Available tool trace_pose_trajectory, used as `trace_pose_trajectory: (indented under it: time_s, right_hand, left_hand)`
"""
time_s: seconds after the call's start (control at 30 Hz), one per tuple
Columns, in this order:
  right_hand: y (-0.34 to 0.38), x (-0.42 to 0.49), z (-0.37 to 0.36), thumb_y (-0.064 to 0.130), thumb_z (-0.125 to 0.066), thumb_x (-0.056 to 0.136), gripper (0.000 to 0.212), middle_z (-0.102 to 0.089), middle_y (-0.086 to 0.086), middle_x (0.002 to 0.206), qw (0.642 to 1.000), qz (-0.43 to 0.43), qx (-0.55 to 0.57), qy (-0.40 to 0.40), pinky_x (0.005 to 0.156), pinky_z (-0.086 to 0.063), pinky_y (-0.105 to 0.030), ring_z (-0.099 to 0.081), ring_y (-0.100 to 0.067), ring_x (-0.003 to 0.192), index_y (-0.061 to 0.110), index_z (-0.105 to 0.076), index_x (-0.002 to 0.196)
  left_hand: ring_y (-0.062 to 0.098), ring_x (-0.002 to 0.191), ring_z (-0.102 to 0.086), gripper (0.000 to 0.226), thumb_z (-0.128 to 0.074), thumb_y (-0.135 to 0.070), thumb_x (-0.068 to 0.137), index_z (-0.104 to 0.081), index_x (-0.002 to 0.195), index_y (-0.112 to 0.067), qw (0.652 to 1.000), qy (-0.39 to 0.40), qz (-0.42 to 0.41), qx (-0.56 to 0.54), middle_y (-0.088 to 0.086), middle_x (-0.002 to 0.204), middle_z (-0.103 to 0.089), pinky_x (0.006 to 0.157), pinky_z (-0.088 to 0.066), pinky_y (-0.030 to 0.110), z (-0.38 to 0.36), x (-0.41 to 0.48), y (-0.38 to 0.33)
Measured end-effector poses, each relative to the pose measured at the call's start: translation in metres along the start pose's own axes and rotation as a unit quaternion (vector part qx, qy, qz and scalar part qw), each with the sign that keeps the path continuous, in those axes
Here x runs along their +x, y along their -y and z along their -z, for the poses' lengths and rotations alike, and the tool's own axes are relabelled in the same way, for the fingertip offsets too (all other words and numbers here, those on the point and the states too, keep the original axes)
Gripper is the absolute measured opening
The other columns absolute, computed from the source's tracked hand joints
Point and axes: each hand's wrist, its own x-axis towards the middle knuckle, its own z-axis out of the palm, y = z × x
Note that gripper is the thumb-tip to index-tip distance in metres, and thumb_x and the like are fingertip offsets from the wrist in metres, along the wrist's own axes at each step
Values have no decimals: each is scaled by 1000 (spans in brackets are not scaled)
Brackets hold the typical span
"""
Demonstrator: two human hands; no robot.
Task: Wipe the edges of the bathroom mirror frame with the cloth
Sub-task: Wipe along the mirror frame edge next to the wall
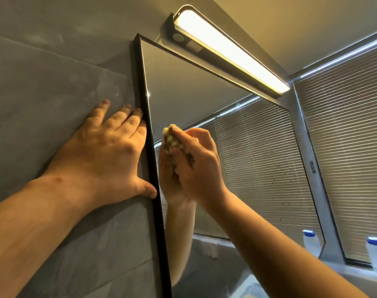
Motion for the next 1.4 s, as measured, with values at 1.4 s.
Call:
trace_pose_trajectory:
  time_s: [1.4]
  right_hand:
    - [-3,41,-9,16,-58,92,38,-58,-5,111,1000,-25,-11,-1,94,-45,-26,-55,-19,101,14,-64,130]
  left_hand:
    - [38,124,-55,127,-29,-91,45,-62,121,6,1000,24,-12,-9,24,130,-59,107,-34,61,4,0,1]
